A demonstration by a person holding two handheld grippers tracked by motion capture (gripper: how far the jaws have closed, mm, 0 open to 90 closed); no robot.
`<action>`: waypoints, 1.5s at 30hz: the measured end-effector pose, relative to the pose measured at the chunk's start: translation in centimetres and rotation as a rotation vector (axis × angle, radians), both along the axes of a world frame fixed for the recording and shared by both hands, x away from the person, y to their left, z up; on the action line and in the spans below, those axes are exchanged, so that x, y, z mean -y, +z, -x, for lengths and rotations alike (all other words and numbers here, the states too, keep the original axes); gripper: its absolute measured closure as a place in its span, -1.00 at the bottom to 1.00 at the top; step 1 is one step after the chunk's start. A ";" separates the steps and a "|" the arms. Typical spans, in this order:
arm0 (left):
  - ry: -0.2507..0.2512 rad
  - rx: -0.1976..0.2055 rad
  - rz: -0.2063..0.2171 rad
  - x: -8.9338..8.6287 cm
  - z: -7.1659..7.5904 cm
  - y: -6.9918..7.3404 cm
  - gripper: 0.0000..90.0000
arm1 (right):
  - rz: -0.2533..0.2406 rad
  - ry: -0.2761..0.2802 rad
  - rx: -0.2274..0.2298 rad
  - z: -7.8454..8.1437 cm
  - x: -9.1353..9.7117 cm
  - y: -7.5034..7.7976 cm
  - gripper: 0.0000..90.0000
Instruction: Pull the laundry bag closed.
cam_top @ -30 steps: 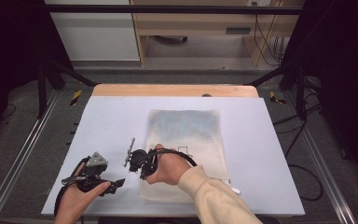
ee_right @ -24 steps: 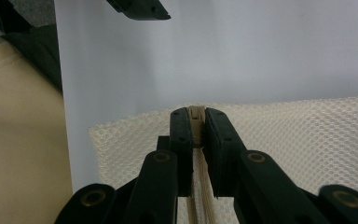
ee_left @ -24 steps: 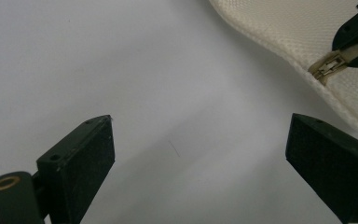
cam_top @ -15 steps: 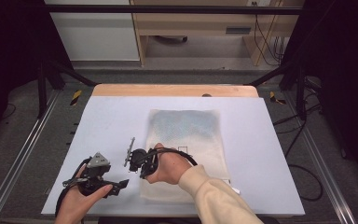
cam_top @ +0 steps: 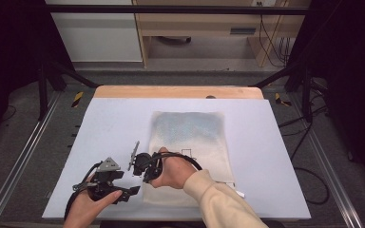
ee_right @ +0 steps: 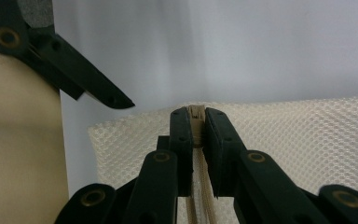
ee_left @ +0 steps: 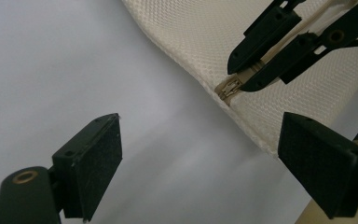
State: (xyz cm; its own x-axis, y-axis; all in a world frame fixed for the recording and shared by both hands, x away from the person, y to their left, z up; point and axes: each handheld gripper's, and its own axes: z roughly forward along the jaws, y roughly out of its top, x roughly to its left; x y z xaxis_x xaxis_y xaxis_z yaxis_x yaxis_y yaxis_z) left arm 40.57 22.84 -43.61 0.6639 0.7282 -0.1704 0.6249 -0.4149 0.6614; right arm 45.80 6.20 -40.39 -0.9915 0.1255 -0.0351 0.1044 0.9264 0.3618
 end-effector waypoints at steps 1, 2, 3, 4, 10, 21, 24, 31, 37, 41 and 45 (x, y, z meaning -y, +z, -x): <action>-0.001 -0.004 -0.001 0.3 -0.1 -0.2 -0.69 | 0.001 0.001 0.000 0.0 0.0 0.0 0.83; -0.002 -0.015 0.006 0.5 -0.2 -0.4 -0.69 | 0.001 0.000 -0.003 0.0 0.1 0.1 0.82; -0.015 -0.024 0.005 0.8 -0.3 -0.7 -0.67 | -0.005 0.003 -0.001 0.0 0.2 0.2 0.82; -0.015 -0.024 0.005 0.8 -0.3 -0.7 -0.67 | -0.005 0.003 -0.001 0.0 0.2 0.2 0.82; -0.014 -0.041 0.071 1.6 -0.6 -1.2 -0.60 | -0.010 0.003 -0.002 -0.1 0.3 0.4 0.83; -0.051 -0.081 0.112 2.8 -1.3 -2.1 -0.36 | -0.017 -0.006 -0.007 0.0 0.4 0.5 0.82; -0.063 -0.084 0.110 3.1 -1.4 -2.3 -0.27 | -0.016 -0.011 -0.008 -0.1 0.5 0.6 0.82; -0.085 -0.095 0.147 3.3 -1.7 -2.6 -0.08 | -0.023 -0.017 -0.006 0.0 0.6 0.7 0.82; -0.093 -0.112 0.175 3.5 -1.9 -2.8 0.00 | -0.026 -0.018 -0.008 0.0 0.6 0.8 0.83; -0.099 -0.113 0.177 3.6 -2.0 -3.0 0.07 | -0.030 -0.016 -0.006 -0.1 0.7 0.9 0.83; -0.100 -0.110 0.184 3.6 -2.1 -3.1 0.13 | -0.028 -0.020 -0.006 -0.1 0.8 1.0 0.83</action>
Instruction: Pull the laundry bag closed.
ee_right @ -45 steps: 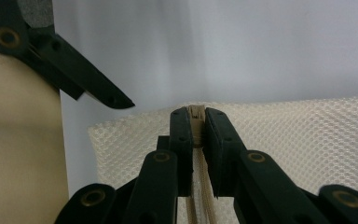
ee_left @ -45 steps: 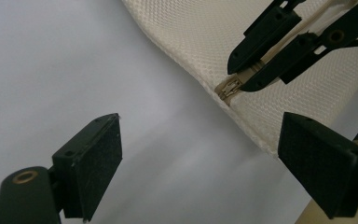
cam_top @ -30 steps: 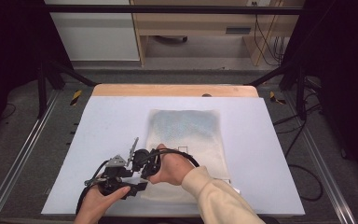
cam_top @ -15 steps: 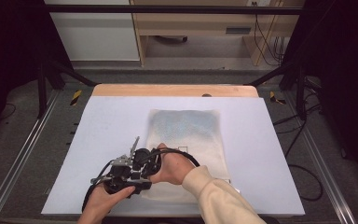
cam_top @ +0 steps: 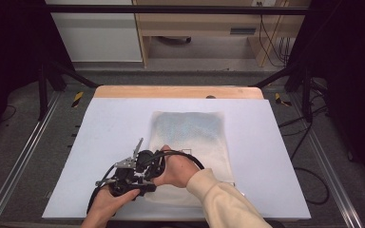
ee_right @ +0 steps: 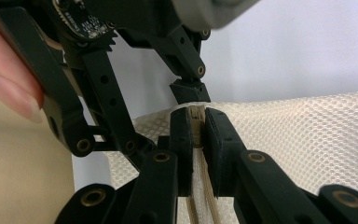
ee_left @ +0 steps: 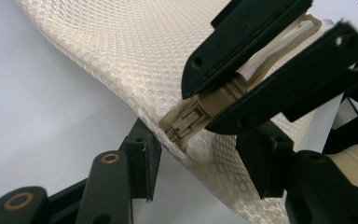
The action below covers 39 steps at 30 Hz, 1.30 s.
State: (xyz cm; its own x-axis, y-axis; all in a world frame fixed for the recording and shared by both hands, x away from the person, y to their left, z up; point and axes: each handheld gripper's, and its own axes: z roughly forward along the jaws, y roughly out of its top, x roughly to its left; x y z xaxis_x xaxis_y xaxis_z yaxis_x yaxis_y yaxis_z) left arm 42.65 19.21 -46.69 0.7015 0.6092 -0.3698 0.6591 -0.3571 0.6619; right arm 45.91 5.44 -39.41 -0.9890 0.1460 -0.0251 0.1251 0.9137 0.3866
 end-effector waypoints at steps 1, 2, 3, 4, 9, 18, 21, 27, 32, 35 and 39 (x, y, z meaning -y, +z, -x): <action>-0.004 0.000 0.003 -0.1 0.0 0.0 0.15 | -0.001 0.005 0.002 0.0 0.0 0.0 0.82; -0.005 0.000 0.005 -0.1 -0.1 -0.1 0.17 | -0.002 0.006 0.002 0.0 0.0 0.0 0.83; -0.005 0.000 0.005 -0.1 -0.1 -0.1 0.19 | -0.002 0.006 0.002 0.0 0.0 0.0 0.83; -0.003 -0.005 0.019 -0.2 -0.1 -0.1 0.21 | -0.002 0.001 0.001 0.0 0.0 0.1 0.82; 0.002 -0.001 0.027 -0.3 -0.2 -0.1 0.27 | -0.005 -0.007 0.001 -0.1 0.1 0.3 0.83; 0.008 -0.010 0.068 -0.8 -0.3 -0.2 0.38 | -0.014 -0.008 0.000 -0.1 0.3 0.3 0.83; 0.009 -0.009 0.073 -0.8 -0.4 -0.2 0.42 | -0.017 -0.010 -0.001 -0.2 0.3 0.3 0.83; 0.005 -0.002 0.063 -0.9 -0.5 -0.3 0.51 | -0.014 -0.009 -0.002 -0.2 0.3 0.3 0.83; 0.012 0.004 0.069 -1.0 -0.5 -0.3 0.67 | -0.011 -0.020 -0.006 -0.1 0.3 0.3 0.82; 0.014 0.013 0.064 -1.1 -0.6 -0.4 0.73 | -0.012 -0.016 -0.005 -0.2 0.4 0.3 0.83; 0.020 0.016 0.064 -1.1 -0.6 -0.5 0.78 | -0.012 -0.016 -0.004 -0.2 0.4 0.3 0.82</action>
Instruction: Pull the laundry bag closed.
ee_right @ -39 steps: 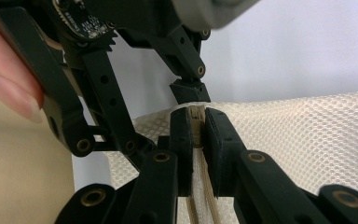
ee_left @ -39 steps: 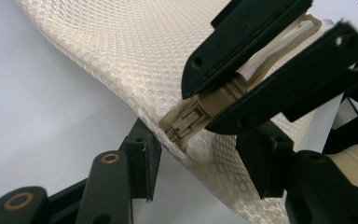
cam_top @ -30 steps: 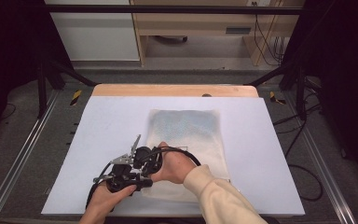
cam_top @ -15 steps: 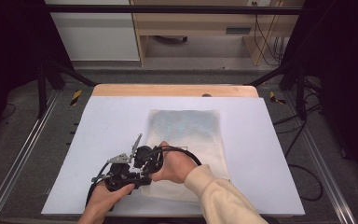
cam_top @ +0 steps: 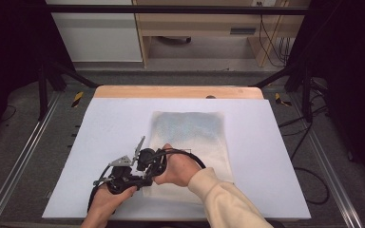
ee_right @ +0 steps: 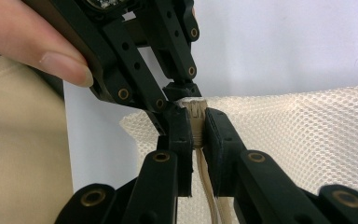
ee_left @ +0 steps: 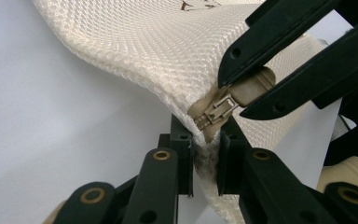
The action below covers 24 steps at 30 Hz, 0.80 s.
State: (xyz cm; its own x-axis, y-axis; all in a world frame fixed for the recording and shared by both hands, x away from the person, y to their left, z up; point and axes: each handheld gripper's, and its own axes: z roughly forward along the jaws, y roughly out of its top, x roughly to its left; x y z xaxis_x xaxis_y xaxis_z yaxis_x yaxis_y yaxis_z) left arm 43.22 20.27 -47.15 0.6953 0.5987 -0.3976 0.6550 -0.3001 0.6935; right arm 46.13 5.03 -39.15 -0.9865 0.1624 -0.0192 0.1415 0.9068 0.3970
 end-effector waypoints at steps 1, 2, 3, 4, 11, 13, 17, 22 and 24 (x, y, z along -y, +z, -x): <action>0.002 0.003 0.000 0.0 0.0 0.0 0.79 | 0.000 -0.001 0.001 0.0 0.0 0.0 0.82; 0.002 0.003 0.000 0.0 0.0 0.0 0.79 | 0.000 -0.001 0.001 0.0 0.0 0.0 0.82; 0.005 0.005 0.000 -0.1 0.0 0.0 0.80 | 0.000 -0.001 0.003 0.0 0.0 -0.1 0.82; 0.005 0.005 0.000 -0.1 0.0 0.0 0.80 | 0.000 -0.001 0.003 0.0 0.0 -0.1 0.82; 0.008 0.008 0.010 -0.1 0.0 0.1 0.82 | -0.002 -0.008 0.003 -0.1 0.2 0.0 0.82; 0.006 0.010 0.007 0.0 0.0 0.1 0.82 | -0.004 -0.003 0.008 -0.1 0.2 0.0 0.83; 0.008 0.006 0.005 0.0 -0.1 0.0 0.82 | -0.006 -0.007 0.013 -0.1 0.2 0.0 0.83; 0.001 0.002 0.002 0.1 -0.1 0.0 0.79 | -0.002 0.001 0.015 -0.1 0.2 0.0 0.83; -0.001 0.003 0.002 0.2 -0.1 0.0 0.77 | -0.001 -0.002 0.012 -0.1 0.2 0.0 0.83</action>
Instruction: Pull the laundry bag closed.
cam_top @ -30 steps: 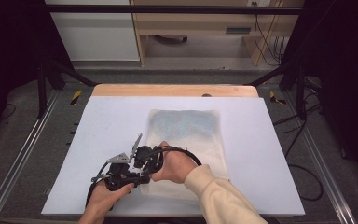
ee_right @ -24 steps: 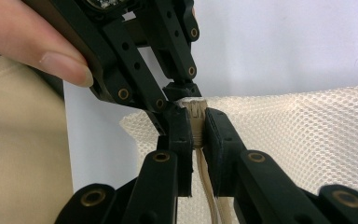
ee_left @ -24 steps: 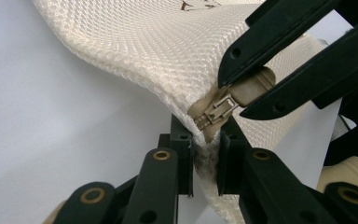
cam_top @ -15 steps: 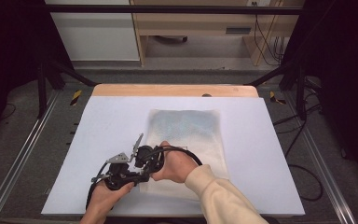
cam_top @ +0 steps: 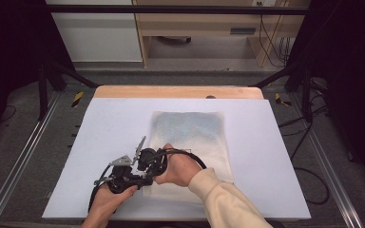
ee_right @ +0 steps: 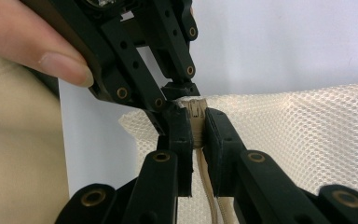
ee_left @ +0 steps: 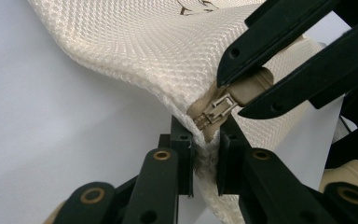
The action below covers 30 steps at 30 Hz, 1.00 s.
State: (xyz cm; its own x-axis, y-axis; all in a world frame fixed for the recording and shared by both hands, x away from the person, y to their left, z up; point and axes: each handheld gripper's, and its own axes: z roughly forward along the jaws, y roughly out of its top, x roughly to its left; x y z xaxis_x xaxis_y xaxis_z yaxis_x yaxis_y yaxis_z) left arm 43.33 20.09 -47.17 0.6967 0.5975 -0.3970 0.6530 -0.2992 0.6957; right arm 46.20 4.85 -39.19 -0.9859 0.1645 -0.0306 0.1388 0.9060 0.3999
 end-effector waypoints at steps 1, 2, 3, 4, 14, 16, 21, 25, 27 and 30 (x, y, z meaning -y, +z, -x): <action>-0.001 0.000 0.002 0.1 0.0 -0.1 0.75 | 0.002 -0.003 0.000 0.0 0.0 0.0 0.83; -0.002 0.002 0.000 0.1 0.0 -0.1 0.74 | -0.001 -0.004 0.000 0.0 0.1 0.0 0.83; -0.003 0.002 -0.001 0.1 0.0 -0.1 0.73 | -0.001 -0.004 0.000 0.0 0.1 0.0 0.83; -0.003 0.002 -0.002 0.2 0.0 -0.1 0.72 | -0.002 -0.003 -0.001 0.0 0.1 0.0 0.83; -0.015 -0.016 -0.002 0.7 -0.4 -0.7 0.77 | 0.000 0.001 0.000 0.0 0.1 0.1 0.83; -0.011 -0.021 0.007 0.7 -0.6 -0.8 0.77 | 0.003 -0.002 0.002 0.0 0.1 0.1 0.83; -0.018 -0.022 0.013 0.9 -0.6 -0.9 0.74 | -0.002 -0.002 0.000 -0.1 0.2 0.1 0.83; -0.024 -0.018 0.013 0.9 -0.6 -0.8 0.81 | -0.002 -0.004 0.002 -0.1 0.4 0.1 0.83; -0.023 -0.014 0.014 0.9 -0.5 -0.8 0.83 | -0.007 -0.003 0.003 -0.1 0.5 0.1 0.83; -0.024 -0.010 0.010 0.9 -0.5 -0.7 0.85 | -0.005 -0.005 0.002 -0.1 0.6 0.1 0.83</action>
